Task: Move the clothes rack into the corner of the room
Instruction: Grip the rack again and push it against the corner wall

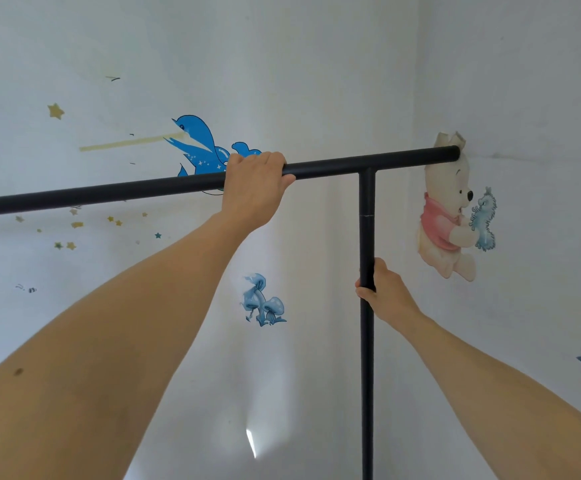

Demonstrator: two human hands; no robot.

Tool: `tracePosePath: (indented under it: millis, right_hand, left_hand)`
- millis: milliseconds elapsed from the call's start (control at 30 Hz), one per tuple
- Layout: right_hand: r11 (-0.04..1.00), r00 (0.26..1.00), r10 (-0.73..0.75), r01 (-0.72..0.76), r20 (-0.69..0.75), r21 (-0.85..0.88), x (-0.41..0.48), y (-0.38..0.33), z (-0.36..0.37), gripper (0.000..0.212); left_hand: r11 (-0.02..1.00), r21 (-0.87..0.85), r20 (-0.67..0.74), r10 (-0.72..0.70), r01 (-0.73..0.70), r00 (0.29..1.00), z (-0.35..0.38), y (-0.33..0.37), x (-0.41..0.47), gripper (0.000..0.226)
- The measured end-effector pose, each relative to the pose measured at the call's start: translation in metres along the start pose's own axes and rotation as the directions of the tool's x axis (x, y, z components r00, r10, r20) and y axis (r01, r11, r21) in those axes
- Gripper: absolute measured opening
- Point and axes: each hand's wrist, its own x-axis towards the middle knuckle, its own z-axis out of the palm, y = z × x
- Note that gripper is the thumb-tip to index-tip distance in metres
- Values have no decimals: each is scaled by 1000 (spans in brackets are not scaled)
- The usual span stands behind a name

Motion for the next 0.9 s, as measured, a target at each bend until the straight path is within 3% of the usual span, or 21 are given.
tracePosePath:
  millis: [600,900]
  right_hand:
    - [1000,996,-12,13,-93,13,-18,-2,7,27]
    - [1000,997,-19,20,-72,8,-30,-5,-1,27]
  left_hand:
    - [998,-38,29,60,-59,998,-4,-6,-3,27]
    - [998,-38,14,56,-55,998,-10,-2,-8,26]
